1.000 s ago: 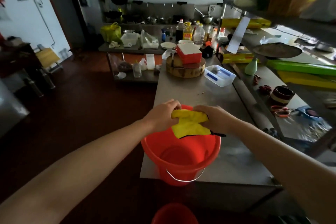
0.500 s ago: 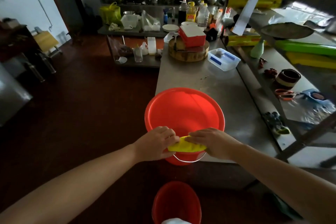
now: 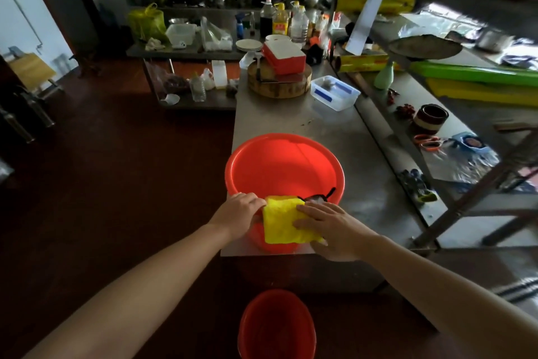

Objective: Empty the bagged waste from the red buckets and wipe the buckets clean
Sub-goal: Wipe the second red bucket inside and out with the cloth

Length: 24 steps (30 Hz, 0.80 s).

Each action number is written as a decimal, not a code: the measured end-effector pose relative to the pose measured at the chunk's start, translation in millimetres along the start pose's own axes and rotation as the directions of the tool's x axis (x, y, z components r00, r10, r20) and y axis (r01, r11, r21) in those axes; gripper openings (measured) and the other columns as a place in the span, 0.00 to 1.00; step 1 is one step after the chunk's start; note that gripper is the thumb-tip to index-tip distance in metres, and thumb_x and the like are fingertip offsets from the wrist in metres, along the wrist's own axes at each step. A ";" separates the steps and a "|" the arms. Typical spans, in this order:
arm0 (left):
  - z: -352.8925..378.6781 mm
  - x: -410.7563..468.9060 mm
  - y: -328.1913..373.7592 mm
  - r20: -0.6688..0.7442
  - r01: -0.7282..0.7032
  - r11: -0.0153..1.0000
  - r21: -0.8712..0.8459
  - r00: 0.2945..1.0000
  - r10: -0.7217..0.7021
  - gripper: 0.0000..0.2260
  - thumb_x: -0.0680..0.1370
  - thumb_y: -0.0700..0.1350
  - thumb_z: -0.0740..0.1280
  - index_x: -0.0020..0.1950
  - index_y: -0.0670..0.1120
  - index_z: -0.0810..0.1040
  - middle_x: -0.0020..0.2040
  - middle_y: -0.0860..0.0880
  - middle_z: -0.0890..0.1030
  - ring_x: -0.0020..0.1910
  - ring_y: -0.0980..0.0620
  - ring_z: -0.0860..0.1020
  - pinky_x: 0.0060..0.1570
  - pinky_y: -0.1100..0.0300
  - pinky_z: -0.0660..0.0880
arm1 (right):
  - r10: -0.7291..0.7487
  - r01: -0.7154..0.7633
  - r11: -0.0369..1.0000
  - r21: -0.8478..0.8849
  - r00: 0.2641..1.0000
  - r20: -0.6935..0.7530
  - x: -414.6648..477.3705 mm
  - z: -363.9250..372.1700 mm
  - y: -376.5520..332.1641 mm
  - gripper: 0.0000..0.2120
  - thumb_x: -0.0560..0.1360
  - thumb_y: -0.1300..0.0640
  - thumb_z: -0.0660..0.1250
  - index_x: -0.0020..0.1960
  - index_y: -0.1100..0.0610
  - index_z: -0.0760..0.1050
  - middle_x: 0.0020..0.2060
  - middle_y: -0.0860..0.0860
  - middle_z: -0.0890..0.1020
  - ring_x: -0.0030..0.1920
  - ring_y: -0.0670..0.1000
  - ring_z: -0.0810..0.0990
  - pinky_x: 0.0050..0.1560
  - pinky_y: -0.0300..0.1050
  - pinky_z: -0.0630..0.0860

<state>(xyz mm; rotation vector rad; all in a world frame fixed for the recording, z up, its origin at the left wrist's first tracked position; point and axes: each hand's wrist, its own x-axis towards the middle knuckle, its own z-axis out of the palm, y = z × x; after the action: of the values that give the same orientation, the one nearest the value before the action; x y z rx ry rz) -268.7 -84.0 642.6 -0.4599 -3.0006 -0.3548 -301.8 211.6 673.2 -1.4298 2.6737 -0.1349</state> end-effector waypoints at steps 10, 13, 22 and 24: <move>18.3 0.5 11.6 0.146 0.136 0.990 0.031 0.979 -0.139 0.25 0.83 0.53 0.59 0.78 0.44 0.64 0.77 0.47 0.66 0.80 0.43 0.55 0.78 0.41 0.51 | 0.295 -0.287 0.955 0.072 0.941 -0.166 80.2 20.2 -42.3 0.28 0.82 0.36 0.54 0.75 0.53 0.66 0.68 0.51 0.74 0.66 0.56 0.75 0.66 0.52 0.69; 15.1 6.0 13.0 0.171 0.162 0.984 0.073 0.970 -0.173 0.26 0.84 0.49 0.59 0.81 0.42 0.59 0.80 0.45 0.60 0.81 0.45 0.50 0.80 0.47 0.47 | 0.233 -0.236 0.971 -0.034 0.969 -0.082 87.1 27.7 -42.8 0.32 0.82 0.34 0.49 0.79 0.51 0.59 0.70 0.51 0.75 0.67 0.55 0.76 0.66 0.53 0.70; 14.0 0.1 7.5 0.147 0.284 0.947 -0.148 0.954 -0.263 0.18 0.83 0.49 0.63 0.73 0.49 0.72 0.80 0.48 0.61 0.81 0.49 0.48 0.77 0.48 0.53 | 0.063 -0.086 0.981 -0.173 0.989 -0.134 66.1 36.1 -8.5 0.30 0.79 0.32 0.48 0.73 0.47 0.66 0.58 0.47 0.81 0.56 0.54 0.81 0.57 0.53 0.72; 13.2 0.4 -1.9 0.140 0.245 0.958 -0.150 0.964 -0.225 0.17 0.83 0.49 0.65 0.71 0.48 0.73 0.79 0.49 0.65 0.81 0.53 0.49 0.76 0.52 0.50 | 0.020 -0.045 0.985 -0.164 0.988 -0.150 61.0 36.2 5.7 0.29 0.79 0.31 0.50 0.72 0.46 0.68 0.57 0.46 0.82 0.56 0.54 0.81 0.59 0.53 0.74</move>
<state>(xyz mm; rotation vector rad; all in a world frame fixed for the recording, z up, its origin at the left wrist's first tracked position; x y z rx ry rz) -270.3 -82.5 629.4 -0.1375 -3.1664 -0.6214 -335.2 163.0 633.4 -1.4746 2.8891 -0.0148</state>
